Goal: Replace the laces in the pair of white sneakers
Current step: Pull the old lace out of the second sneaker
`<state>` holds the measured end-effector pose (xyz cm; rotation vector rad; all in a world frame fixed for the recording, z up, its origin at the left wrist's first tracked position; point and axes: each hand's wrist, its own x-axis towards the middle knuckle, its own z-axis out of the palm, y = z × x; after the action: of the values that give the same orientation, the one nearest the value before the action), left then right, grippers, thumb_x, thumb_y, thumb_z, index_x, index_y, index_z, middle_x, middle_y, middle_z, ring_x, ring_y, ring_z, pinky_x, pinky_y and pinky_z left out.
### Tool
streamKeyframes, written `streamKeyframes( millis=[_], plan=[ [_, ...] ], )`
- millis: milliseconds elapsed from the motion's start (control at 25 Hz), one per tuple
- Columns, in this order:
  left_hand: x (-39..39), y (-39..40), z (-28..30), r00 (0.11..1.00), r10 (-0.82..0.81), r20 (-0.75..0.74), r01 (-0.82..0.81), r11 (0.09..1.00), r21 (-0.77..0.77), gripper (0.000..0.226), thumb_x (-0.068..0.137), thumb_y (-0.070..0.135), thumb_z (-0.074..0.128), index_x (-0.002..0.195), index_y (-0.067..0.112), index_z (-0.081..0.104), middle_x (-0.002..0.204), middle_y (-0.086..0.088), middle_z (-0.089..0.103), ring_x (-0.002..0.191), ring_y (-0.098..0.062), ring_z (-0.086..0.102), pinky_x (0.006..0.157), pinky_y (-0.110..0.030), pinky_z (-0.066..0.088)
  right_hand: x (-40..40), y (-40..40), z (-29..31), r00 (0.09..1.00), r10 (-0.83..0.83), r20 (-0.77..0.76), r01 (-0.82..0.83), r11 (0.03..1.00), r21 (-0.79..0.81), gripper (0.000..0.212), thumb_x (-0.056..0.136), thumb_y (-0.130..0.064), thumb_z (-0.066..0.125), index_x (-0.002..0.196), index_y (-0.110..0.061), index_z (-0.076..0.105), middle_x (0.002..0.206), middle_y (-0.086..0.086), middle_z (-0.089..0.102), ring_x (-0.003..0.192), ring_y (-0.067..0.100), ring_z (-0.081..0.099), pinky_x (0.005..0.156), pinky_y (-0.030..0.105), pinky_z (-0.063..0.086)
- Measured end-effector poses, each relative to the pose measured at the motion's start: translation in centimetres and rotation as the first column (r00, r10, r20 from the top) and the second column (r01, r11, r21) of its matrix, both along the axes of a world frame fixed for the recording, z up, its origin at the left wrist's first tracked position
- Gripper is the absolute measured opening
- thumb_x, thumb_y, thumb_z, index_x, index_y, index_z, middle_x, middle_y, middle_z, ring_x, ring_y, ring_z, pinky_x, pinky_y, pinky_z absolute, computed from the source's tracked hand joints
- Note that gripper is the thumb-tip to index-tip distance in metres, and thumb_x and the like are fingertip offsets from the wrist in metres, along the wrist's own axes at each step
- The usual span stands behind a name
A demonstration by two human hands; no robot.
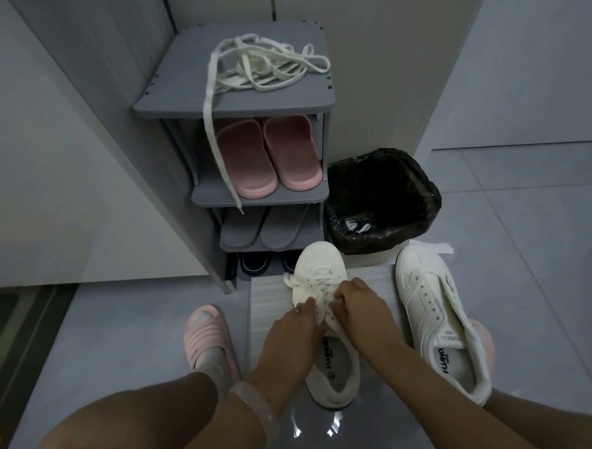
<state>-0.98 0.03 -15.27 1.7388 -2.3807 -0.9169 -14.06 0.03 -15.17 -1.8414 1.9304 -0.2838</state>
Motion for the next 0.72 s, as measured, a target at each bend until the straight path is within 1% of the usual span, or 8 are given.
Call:
streamKeyframes(
  millis=[120,240,320,400,480,560,640,720],
  plan=[
    [0.5,0.0,-0.2,0.999,-0.051,0.004,0.051,0.998,-0.023,0.046,0.1,0.027,0.034,0.143,0.013,0.026,0.133,-0.007,0.051,0.116,-0.021,0.052,0.089,-0.026,0.037,1.2,-0.4,0.6,0.975,0.094,-0.2,-0.089,0.996,0.03,0.022,0.096,-0.008,0.039,0.116,-0.007,0.047,0.121,0.009,0.047,0.104,0.024,0.055,0.079,0.029,0.041],
    [0.7,-0.1,0.0,0.997,-0.08,0.012,0.08,0.996,-0.03,0.047,0.1,0.026,0.033,0.144,0.014,0.024,0.131,-0.007,0.052,0.113,-0.021,0.053,0.086,-0.026,0.037,1.6,-0.8,0.8,0.96,0.134,-0.247,-0.139,0.99,-0.005,0.025,0.094,-0.007,0.041,0.119,-0.007,0.045,0.121,0.01,0.048,0.104,0.024,0.055,0.08,0.032,0.043],
    [0.7,-0.1,0.0,0.994,-0.097,0.044,0.097,0.995,-0.007,0.05,0.1,0.026,0.034,0.146,0.016,0.019,0.131,-0.008,0.051,0.114,-0.022,0.053,0.089,-0.029,0.038,0.9,-1.8,0.7,0.978,0.084,-0.189,-0.105,0.989,-0.102,0.02,0.093,-0.009,0.042,0.111,-0.006,0.048,0.113,0.01,0.051,0.096,0.025,0.057,0.069,0.03,0.04],
    [0.6,-0.2,0.0,0.994,-0.094,0.05,0.094,0.996,0.006,0.052,0.099,0.026,0.035,0.147,0.017,0.018,0.13,-0.008,0.052,0.115,-0.023,0.052,0.091,-0.029,0.038,-0.1,-2.6,0.6,0.992,0.04,-0.118,-0.058,0.986,-0.154,0.012,0.091,-0.008,0.045,0.101,-0.006,0.052,0.105,0.009,0.052,0.085,0.025,0.057,0.064,0.029,0.04],
    [0.6,-0.3,0.1,0.997,-0.072,0.014,0.072,0.997,-0.001,0.051,0.099,0.027,0.037,0.146,0.016,0.022,0.129,-0.007,0.054,0.115,-0.021,0.052,0.09,-0.027,0.037,-0.8,-2.5,0.0,0.997,-0.066,0.044,0.07,0.992,-0.105,0.008,0.091,-0.013,0.048,0.092,-0.008,0.054,0.095,0.005,0.054,0.081,0.023,0.056,0.067,0.03,0.043],
    [0.9,-0.3,0.2,0.997,-0.011,-0.08,0.011,1.0,0.005,0.048,0.097,0.027,0.043,0.142,0.016,0.032,0.124,-0.006,0.058,0.112,-0.02,0.054,0.089,-0.024,0.037,-0.8,-1.7,-0.7,0.946,-0.225,0.232,0.227,0.974,0.015,0.008,0.089,-0.02,0.055,0.085,-0.013,0.054,0.088,0.0,0.054,0.078,0.015,0.053,0.067,0.024,0.04],
    [1.1,-0.3,0.3,0.985,0.042,-0.166,-0.038,0.999,0.028,0.046,0.095,0.028,0.048,0.139,0.017,0.039,0.121,-0.006,0.06,0.11,-0.019,0.055,0.088,-0.022,0.038,-0.5,-0.5,-1.2,0.922,-0.285,0.263,0.287,0.957,0.034,0.009,0.088,-0.02,0.058,0.082,-0.015,0.054,0.088,-0.002,0.051,0.076,0.01,0.049,0.062,0.015,0.035],
    [1.1,-0.2,0.4,0.985,0.039,-0.17,-0.036,0.999,0.022,0.047,0.095,0.029,0.048,0.139,0.017,0.039,0.122,-0.005,0.06,0.111,-0.018,0.055,0.087,-0.02,0.037,-0.3,0.1,-1.4,0.941,-0.246,0.233,0.261,0.965,-0.033,0.009,0.09,-0.017,0.055,0.082,-0.013,0.054,0.089,-0.002,0.048,0.075,0.009,0.046,0.058,0.013,0.034]
  ],
)
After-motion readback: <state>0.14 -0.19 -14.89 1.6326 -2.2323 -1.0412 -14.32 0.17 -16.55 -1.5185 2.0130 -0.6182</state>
